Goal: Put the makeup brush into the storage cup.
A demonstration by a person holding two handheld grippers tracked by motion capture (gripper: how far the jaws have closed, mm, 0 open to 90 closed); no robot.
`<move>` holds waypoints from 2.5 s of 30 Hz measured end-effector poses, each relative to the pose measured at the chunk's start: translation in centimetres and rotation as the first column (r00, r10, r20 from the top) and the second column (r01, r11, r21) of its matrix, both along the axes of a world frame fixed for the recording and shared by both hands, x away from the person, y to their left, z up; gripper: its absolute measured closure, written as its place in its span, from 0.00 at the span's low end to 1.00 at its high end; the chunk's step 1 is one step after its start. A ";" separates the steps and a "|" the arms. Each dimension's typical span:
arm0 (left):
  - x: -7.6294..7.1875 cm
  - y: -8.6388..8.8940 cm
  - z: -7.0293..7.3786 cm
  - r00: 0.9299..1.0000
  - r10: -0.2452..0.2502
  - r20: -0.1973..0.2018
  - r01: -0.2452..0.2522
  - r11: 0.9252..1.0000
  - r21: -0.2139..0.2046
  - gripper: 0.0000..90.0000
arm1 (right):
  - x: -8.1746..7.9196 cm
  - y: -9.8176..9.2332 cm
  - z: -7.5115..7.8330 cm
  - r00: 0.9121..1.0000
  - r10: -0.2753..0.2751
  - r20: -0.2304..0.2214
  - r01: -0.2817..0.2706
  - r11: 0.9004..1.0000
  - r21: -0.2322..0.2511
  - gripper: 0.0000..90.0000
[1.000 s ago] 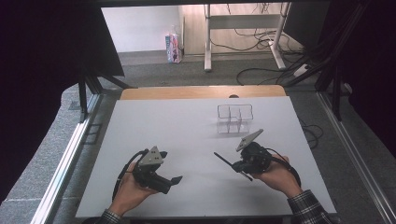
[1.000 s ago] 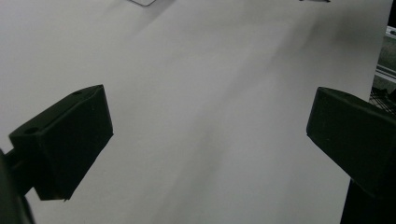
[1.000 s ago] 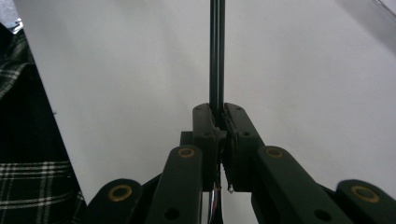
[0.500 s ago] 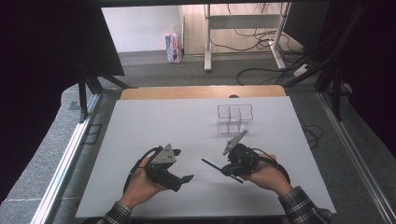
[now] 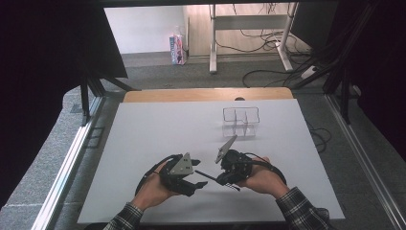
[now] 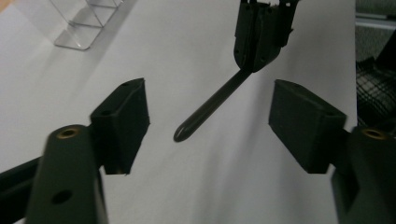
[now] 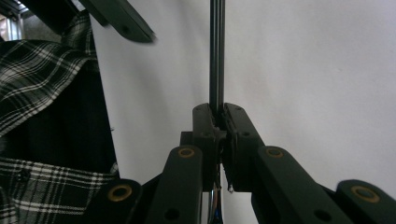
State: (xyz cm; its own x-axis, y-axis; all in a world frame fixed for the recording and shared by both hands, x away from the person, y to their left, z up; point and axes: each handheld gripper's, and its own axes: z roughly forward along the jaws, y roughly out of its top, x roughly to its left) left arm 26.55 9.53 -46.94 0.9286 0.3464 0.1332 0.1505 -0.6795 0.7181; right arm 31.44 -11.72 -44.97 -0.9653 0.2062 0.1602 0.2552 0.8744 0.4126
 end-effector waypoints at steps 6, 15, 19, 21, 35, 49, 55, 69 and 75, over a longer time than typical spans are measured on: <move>-0.2 -0.4 -0.4 0.999 -0.031 0.024 0.030 0.998 0.061 0.51 | -0.2 0.5 0.1 0.999 0.033 -0.009 -0.033 0.999 -0.015 0.93; -0.6 -0.6 -0.8 0.995 -0.078 0.064 0.070 0.990 0.119 0.67 | -0.4 0.9 0.3 0.998 0.063 -0.018 -0.064 0.998 -0.024 0.93; -0.7 -0.6 -1.2 0.991 -0.107 0.079 0.095 0.984 0.148 0.75 | -0.4 0.8 0.2 0.996 0.084 -0.020 -0.084 0.996 -0.019 0.93; -0.8 -0.6 -1.2 0.988 -0.137 0.066 0.125 0.979 0.159 0.81 | -0.5 0.7 0.3 0.996 0.088 -0.014 -0.088 0.996 -0.021 0.92; -0.2 -0.1 -1.1 0.996 -0.083 -0.035 0.087 0.985 0.149 0.92 | 1.0 -1.1 -0.2 0.987 -0.105 0.118 0.092 0.989 0.111 0.12; 0.0 0.9 -1.2 0.997 -0.004 -0.074 0.012 0.994 0.109 0.92 | 1.4 -3.8 0.1 0.955 -0.239 0.173 0.203 0.958 0.202 0.00; 0.1 1.7 -1.2 0.994 0.036 -0.107 -0.028 0.997 0.072 0.92 | 1.2 -4.7 0.2 0.944 -0.269 0.191 0.226 0.949 0.220 0.00; 0.2 3.1 -1.4 0.972 0.111 -0.209 -0.128 0.989 -0.071 0.92 | 1.0 -6.2 0.3 0.921 -0.354 0.164 0.298 0.909 0.291 0.00; 0.1 3.5 -1.1 0.972 0.112 -0.206 -0.138 0.983 -0.119 0.92 | 0.9 -6.5 0.4 0.915 -0.379 0.142 0.315 0.887 0.337 0.00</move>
State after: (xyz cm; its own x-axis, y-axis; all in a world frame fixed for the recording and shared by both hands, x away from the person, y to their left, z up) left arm 26.60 13.06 -48.00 0.8801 0.4635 -0.1029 0.3760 -0.5482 0.7471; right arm 32.38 -18.20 -44.57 -0.8585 0.5062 0.0818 0.4043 0.5702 0.7152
